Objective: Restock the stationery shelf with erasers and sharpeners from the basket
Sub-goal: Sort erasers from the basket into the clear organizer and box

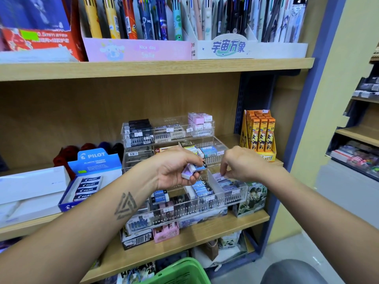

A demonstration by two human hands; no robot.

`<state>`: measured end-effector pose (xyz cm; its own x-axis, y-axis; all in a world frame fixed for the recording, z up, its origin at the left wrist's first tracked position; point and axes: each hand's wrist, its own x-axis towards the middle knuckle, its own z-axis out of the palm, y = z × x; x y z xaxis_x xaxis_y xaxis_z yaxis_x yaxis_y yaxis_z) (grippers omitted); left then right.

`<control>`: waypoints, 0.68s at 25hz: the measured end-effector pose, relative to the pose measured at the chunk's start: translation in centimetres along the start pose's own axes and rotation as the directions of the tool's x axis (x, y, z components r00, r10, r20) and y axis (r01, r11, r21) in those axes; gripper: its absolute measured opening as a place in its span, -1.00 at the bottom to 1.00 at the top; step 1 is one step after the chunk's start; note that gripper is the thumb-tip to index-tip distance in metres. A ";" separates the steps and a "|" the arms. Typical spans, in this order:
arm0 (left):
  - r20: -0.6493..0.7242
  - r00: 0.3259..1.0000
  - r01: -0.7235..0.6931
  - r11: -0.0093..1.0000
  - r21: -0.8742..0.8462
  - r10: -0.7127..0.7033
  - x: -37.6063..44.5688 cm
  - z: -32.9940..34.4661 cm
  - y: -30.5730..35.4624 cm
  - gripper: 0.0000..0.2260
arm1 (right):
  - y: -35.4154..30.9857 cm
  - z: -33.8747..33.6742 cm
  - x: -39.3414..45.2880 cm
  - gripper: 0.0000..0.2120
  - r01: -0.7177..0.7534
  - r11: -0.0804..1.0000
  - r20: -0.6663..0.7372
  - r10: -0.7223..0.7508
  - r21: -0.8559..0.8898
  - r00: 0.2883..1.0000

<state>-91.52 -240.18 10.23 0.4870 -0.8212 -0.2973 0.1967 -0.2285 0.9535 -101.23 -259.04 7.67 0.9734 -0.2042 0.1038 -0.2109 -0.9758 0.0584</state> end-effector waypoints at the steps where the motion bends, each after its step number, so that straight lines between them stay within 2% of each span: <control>1: -0.001 1.000 -0.002 1.000 -0.004 0.002 0.1 0.1 0.0 -0.85 | -0.4 0.4 -0.3 -0.91 -0.003 0.997 -0.037 0.000 -0.076 0.999; 5: 0.012 1.000 -0.012 1.000 -0.011 0.012 0.2 0.4 -0.3 -0.85 | -1.9 1.2 -0.9 -0.93 0.019 0.963 -0.082 -0.043 -0.270 0.996; 8: -0.005 1.000 -0.002 1.000 -0.010 0.002 0.1 0.2 -0.6 -0.80 | -1.9 -0.2 -0.8 -0.89 -0.013 0.971 -0.034 0.005 -0.239 0.999; 9: -0.017 1.000 0.000 1.000 -0.007 0.000 -0.1 0.1 -0.6 -0.81 | -1.9 -0.8 -0.7 -0.85 -0.019 0.990 -0.052 0.012 -0.137 0.999; 10: -0.034 0.999 0.000 1.000 -0.005 0.000 -0.2 0.0 -0.6 -0.84 | -1.9 -1.4 -0.6 -0.80 -0.014 0.997 -0.087 0.021 0.075 0.996; 11: -0.052 0.999 -0.001 1.000 -0.010 0.001 -0.3 -0.2 -0.5 -0.86 | -2.1 -2.0 -0.6 -0.71 0.013 0.932 -0.103 0.026 0.362 0.994; 12: -0.072 0.997 -0.004 1.000 -0.023 0.003 -0.4 -0.4 -0.5 -0.87 | -2.5 -2.6 -0.8 -0.60 0.049 0.776 -0.077 0.000 0.628 0.997; 13: -0.093 0.996 -0.010 0.999 -0.038 0.006 -0.5 -0.6 -0.5 -0.89 | -2.9 -3.0 -1.1 -0.49 0.070 0.619 -0.047 -0.054 0.782 0.997; 14: -0.110 0.994 -0.017 0.999 -0.051 0.011 -0.6 -0.9 -0.6 -0.90 | -3.2 -3.1 -1.2 -0.42 0.081 0.547 -0.032 -0.099 0.834 0.995; 17: -0.136 0.990 -0.047 0.994 -0.097 0.034 -1.0 -1.4 -0.8 -0.92 | -4.6 -2.6 -1.3 -0.47 0.104 0.532 -0.029 -0.146 0.840 0.989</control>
<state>-90.96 -238.46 9.73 0.6046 -0.7496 -0.2692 0.2549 -0.1381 0.9571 -101.75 -254.10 9.80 0.9907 -0.0571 0.1234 0.0638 -0.6063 -0.7927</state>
